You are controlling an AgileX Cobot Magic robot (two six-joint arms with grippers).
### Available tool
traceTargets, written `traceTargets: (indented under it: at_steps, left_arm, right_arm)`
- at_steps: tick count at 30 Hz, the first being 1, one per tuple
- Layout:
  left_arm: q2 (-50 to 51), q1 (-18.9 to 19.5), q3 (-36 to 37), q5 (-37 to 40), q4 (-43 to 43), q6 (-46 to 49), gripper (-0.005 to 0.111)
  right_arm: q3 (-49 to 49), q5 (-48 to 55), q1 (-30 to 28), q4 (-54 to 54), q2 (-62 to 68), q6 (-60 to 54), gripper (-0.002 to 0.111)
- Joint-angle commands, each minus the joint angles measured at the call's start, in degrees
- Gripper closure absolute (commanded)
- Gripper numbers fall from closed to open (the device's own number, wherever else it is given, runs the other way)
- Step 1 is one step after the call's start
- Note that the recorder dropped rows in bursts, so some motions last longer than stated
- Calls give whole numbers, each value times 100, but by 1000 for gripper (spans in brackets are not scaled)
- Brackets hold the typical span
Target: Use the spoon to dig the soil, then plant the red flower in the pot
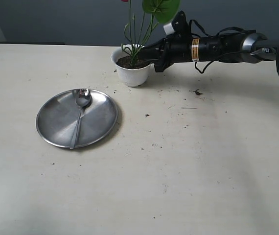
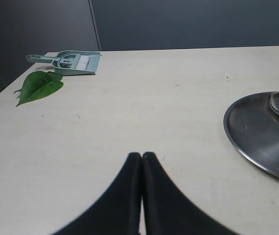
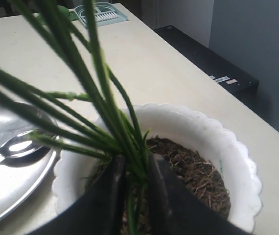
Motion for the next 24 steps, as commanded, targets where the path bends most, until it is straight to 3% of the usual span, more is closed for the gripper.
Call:
traceTargets:
  at_steps: [1,14,18,24]
  left_arm:
    - [-35,1,30,-43,0,-5,107]
    - [-35,1,30,-32,0,-5,107]
    - [-35,1,30,-32,0,-5,107]
    - [-35,1,30,-32,0,-5,107]
  right_arm:
    - [13,-22,20,-80,-35,9,91]
    - [13,67,10,-460,-216,163,91]
    - [13,-26,10,-448,-225,223,67]
    - [13,110,10,-462,-236,308,67]
